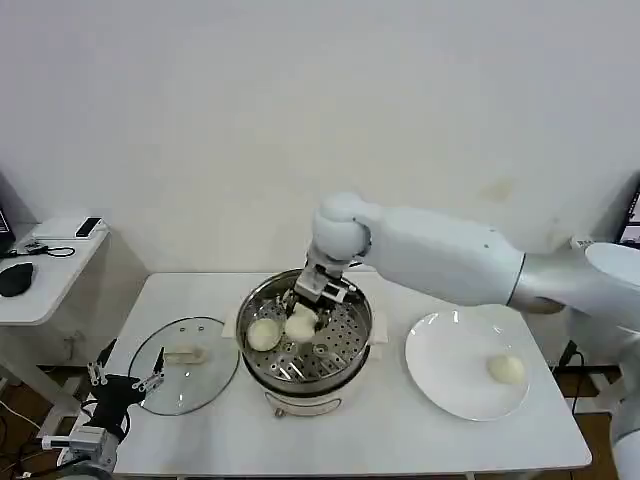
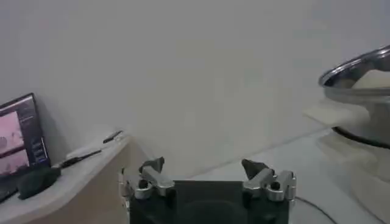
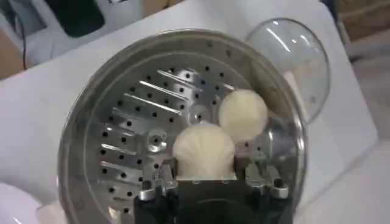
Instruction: Take steamed baozi put them in steamer then cover it.
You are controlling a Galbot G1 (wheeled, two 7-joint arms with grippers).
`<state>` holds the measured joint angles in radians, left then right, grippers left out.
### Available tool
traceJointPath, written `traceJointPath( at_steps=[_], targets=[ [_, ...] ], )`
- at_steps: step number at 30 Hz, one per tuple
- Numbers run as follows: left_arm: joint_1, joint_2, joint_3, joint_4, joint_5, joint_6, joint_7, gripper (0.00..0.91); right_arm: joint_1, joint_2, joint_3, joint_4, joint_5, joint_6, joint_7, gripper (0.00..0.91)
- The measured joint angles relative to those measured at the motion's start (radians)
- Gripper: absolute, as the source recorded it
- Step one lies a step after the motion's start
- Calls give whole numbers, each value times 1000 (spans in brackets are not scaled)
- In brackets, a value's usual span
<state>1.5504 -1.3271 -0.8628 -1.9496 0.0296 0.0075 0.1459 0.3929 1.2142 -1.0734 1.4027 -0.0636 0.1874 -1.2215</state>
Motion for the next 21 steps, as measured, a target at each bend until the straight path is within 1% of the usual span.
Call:
traceJointPath(
  at_steps=[4, 8, 14, 21],
  targets=[
    [-5, -1, 2, 6, 2, 0, 0, 907, -12, 8, -6, 16, -30, 45, 12, 605],
    [-8, -2, 3, 9, 2, 0, 1, 907, -15, 9, -17, 36, -53, 79, 17, 615],
    [-11, -2, 5, 14, 3, 0, 1, 907, -18, 0, -33, 67, -83, 109, 17, 615],
    [-13, -2, 7, 17, 4, 0, 1, 907, -16, -8, -40, 107, -93, 127, 7, 615]
  ],
)
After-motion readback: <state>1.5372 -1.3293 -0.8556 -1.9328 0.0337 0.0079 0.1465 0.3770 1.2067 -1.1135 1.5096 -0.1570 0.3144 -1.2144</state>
